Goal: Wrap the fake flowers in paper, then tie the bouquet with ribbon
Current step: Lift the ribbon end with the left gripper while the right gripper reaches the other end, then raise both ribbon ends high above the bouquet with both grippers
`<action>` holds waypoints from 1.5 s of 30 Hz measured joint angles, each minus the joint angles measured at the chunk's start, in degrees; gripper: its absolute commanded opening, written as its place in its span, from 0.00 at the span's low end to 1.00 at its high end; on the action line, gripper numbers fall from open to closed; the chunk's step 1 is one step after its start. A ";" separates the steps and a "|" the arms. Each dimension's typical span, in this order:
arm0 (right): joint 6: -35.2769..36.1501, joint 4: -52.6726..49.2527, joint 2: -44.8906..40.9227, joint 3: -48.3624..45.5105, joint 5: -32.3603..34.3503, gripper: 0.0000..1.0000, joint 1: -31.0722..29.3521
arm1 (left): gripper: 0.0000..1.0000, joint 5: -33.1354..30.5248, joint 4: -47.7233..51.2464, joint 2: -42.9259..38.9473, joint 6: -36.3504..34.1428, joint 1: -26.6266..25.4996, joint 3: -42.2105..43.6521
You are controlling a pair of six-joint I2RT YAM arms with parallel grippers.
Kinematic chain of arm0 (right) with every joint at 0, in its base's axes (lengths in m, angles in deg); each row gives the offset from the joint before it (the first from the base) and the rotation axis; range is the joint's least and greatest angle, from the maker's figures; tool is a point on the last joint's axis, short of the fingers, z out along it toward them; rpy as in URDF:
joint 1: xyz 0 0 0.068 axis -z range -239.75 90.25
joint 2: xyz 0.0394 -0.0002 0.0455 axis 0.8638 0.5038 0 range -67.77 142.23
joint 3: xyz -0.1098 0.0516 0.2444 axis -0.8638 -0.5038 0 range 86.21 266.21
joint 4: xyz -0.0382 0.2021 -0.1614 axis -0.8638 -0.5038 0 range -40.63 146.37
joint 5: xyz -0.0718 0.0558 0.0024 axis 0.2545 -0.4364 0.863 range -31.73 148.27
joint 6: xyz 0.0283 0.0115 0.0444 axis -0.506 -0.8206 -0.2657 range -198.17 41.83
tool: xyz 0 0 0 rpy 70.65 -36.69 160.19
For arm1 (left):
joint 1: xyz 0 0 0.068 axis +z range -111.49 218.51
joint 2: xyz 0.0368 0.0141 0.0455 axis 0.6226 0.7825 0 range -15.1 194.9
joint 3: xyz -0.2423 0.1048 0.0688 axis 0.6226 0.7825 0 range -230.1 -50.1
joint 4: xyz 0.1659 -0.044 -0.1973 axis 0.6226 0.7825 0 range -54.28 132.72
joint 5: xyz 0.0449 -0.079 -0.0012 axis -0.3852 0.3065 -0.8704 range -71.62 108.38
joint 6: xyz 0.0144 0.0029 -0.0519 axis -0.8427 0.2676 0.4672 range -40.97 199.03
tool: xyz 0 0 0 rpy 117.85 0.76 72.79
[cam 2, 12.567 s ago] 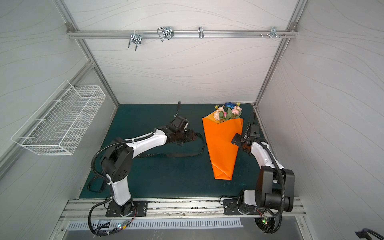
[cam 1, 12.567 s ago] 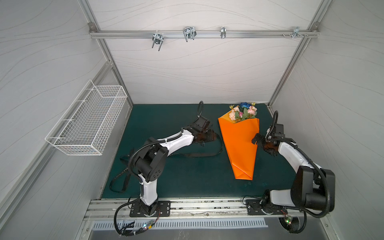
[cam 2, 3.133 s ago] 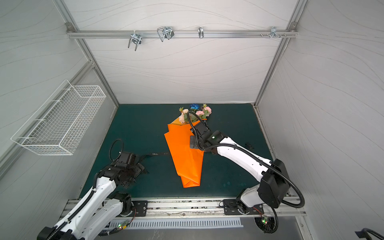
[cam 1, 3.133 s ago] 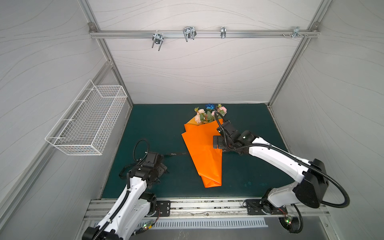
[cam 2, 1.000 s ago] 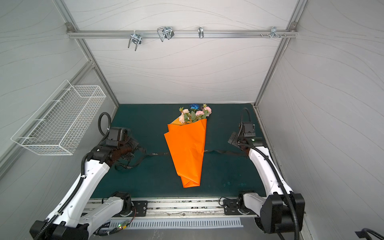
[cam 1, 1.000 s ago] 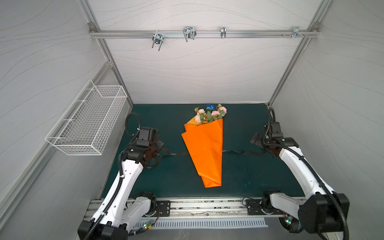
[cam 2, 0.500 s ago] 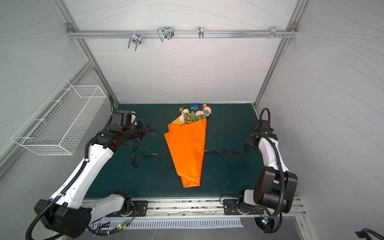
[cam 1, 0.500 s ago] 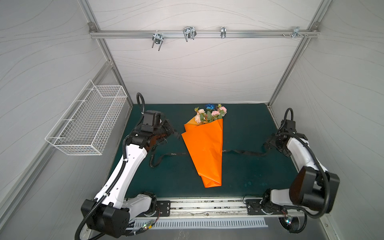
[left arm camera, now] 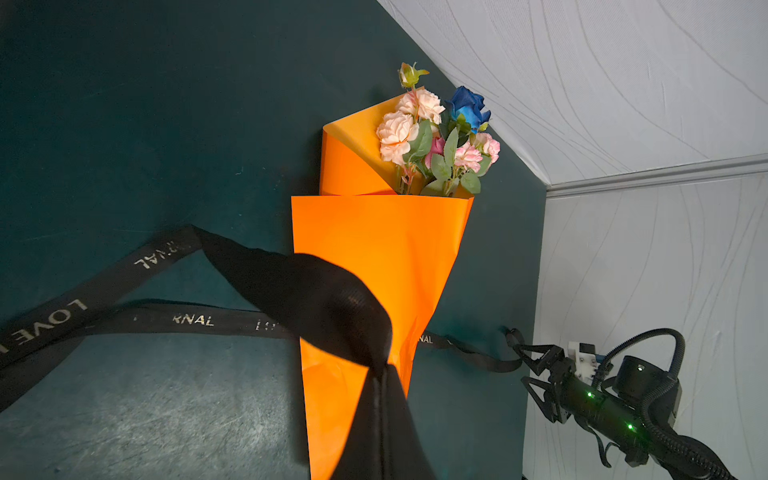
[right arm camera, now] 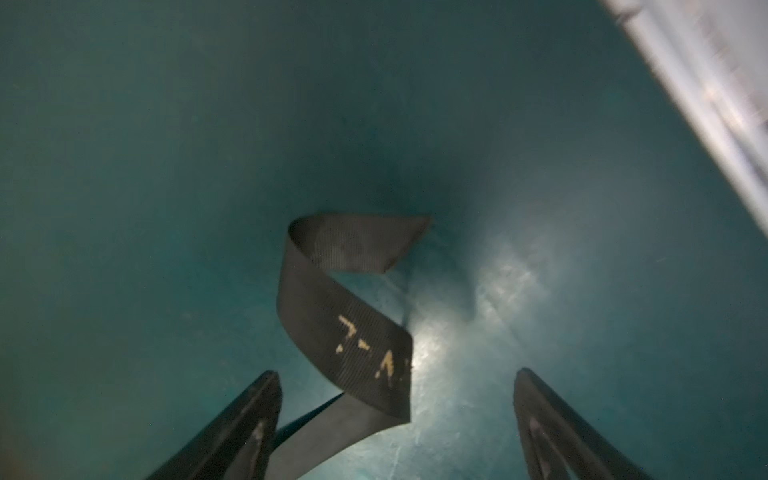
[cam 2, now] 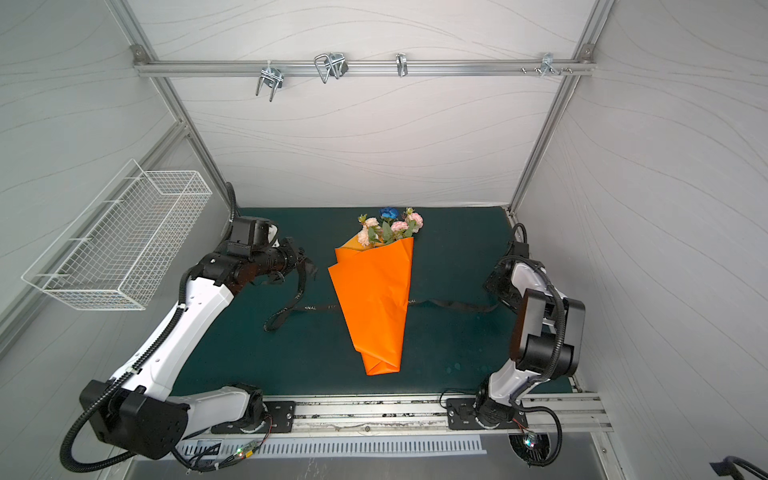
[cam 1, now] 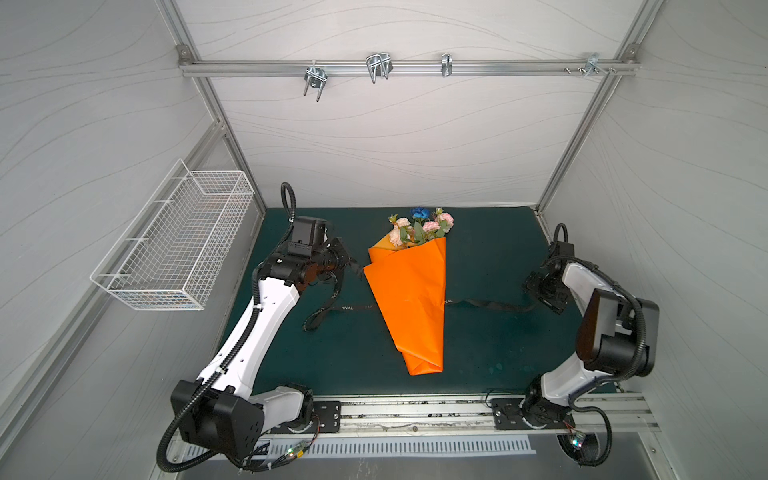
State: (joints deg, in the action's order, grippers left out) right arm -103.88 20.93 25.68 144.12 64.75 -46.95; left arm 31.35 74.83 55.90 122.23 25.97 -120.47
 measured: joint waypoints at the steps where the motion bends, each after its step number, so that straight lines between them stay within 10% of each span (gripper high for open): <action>1: -0.02 0.26 0.70 -0.07 -0.46 0.85 -0.20 | 0.00 0.02 0.00 0.24 0.00 0.00 0.00; 4: 0.17 1.22 3.96 0.20 -1.31 0.67 -0.63 | 0.00 0.22 -0.04 0.74 -0.02 0.00 0.00; 9: 0.74 0.74 7.69 3.85 0.11 0.00 -0.74 | 0.00 0.79 -0.20 1.09 -0.22 0.00 0.00; 28: 6.75 -9.09 -6.34 30.80 4.81 0.00 -4.13 | 0.00 0.66 2.97 -3.96 -2.71 0.02 -5.14; 45: 8.83 -18.25 -15.78 40.54 -3.21 0.00 -9.42 | 0.00 -14.34 8.70 -9.88 -12.74 0.04 -31.28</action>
State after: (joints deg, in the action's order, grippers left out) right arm -95.05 2.68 9.90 184.66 61.53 -56.37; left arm 17.01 83.53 46.02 109.48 26.01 -151.75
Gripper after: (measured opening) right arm 0.050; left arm 0.051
